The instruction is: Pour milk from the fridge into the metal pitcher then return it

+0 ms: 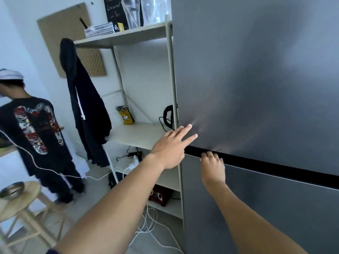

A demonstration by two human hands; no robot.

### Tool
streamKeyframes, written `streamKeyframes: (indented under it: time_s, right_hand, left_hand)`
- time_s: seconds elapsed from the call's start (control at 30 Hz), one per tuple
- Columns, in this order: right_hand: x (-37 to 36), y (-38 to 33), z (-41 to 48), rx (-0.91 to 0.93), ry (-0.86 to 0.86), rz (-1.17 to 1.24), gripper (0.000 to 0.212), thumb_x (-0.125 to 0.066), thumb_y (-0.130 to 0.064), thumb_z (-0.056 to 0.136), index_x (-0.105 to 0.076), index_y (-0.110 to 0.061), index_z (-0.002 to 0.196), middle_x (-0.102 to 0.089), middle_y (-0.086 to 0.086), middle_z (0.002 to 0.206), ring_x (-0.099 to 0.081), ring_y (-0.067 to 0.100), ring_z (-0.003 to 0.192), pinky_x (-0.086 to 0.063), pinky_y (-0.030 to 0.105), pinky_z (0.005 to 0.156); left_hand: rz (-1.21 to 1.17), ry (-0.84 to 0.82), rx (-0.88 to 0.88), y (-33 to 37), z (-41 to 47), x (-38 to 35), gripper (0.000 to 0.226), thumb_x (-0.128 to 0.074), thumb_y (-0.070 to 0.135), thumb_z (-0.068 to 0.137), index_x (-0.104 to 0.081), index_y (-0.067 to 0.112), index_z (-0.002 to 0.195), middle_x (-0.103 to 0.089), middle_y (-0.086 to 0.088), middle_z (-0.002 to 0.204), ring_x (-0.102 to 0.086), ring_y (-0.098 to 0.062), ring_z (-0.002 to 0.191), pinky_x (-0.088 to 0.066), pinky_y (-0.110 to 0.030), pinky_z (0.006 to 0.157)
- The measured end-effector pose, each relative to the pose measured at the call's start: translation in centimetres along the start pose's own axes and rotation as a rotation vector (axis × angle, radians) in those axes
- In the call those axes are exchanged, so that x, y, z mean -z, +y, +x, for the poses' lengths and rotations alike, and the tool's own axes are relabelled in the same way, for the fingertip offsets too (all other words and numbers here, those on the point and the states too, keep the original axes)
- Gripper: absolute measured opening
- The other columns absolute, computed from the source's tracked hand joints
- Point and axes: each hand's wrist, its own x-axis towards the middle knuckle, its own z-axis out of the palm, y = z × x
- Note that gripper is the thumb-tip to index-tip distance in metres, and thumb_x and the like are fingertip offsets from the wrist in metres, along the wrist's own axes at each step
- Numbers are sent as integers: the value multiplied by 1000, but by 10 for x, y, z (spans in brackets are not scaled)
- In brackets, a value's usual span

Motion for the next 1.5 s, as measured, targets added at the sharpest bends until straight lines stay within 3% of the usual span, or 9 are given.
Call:
streamKeyframes:
  time_s: [0.13,0.23,0.33,0.47,0.57,0.73,1.0,1.23,1.5]
  right_hand:
    - [-2,-15,-22,-25,98,145,25,-65,-11,84,-65,-2,107,-61,19,110,-57,38,105,-38,51,103]
    - [11,-48,-53,125,15,387,20,-47,-20,97,-62,-8,95,-60,13,101,-60,34,91,-48,41,80]
    - [20,-89,-77,221,-193,440,38,-35,-36,99,-62,-13,85,-69,14,88,-64,36,81,-46,36,68]
    - [33,-161,-113,469,-381,440,39,-39,-35,96,-68,-12,86,-70,17,92,-63,36,86,-48,34,72]
    - [39,-219,-145,618,-469,483,38,-41,-33,94,-65,-10,74,-68,19,86,-62,37,86,-46,35,71]
    - [77,-336,-246,927,-548,615,49,-41,-29,95,-33,-15,49,-56,11,63,-48,27,65,-33,32,59]
    - [187,-457,-484,1502,-582,812,44,-46,-30,90,-38,-7,53,-36,8,51,-43,27,54,-27,32,51]
    - [260,-473,-676,1860,-642,934,47,-45,-29,93,-38,-8,52,-35,8,49,-37,27,50,-24,34,47]
    - [308,-434,-828,2218,-790,988,53,-42,-32,96,-32,-14,47,-30,2,43,-30,19,39,-19,30,41]
  left_hand:
    - [-26,-128,98,5,-32,-5,68,-46,21,97,-13,27,156,-17,-8,163,-27,-28,145,-18,-45,120]
    - [-77,-204,283,-3,-76,-7,51,-45,30,99,-31,25,147,-50,-10,141,-58,-30,113,-48,-42,93]
    - [-61,-226,453,-8,-129,-5,32,-39,36,100,-63,15,98,-69,-8,92,-59,-24,72,-41,-31,64]
    - [-82,-302,674,-23,-230,-1,33,-38,34,97,-50,17,71,-68,-12,86,-63,-32,79,-41,-34,65]
    - [-25,-345,825,-35,-314,7,32,-38,33,96,-52,13,74,-67,-15,92,-63,-35,86,-46,-35,70]
    - [73,-367,1134,-27,-494,50,35,-36,37,98,-63,14,98,-68,-13,101,-64,-34,92,-46,-34,74]
    - [173,-365,1660,93,-759,160,26,-40,37,95,-55,20,107,-68,-15,103,-63,-39,97,-51,-42,82]
    - [250,-394,2037,246,-892,228,29,-41,35,98,-57,17,113,-67,-16,108,-63,-39,98,-45,-37,75]
    - [248,-421,2371,398,-939,267,24,-38,32,99,-57,20,109,-65,-12,101,-62,-35,91,-43,-35,67]
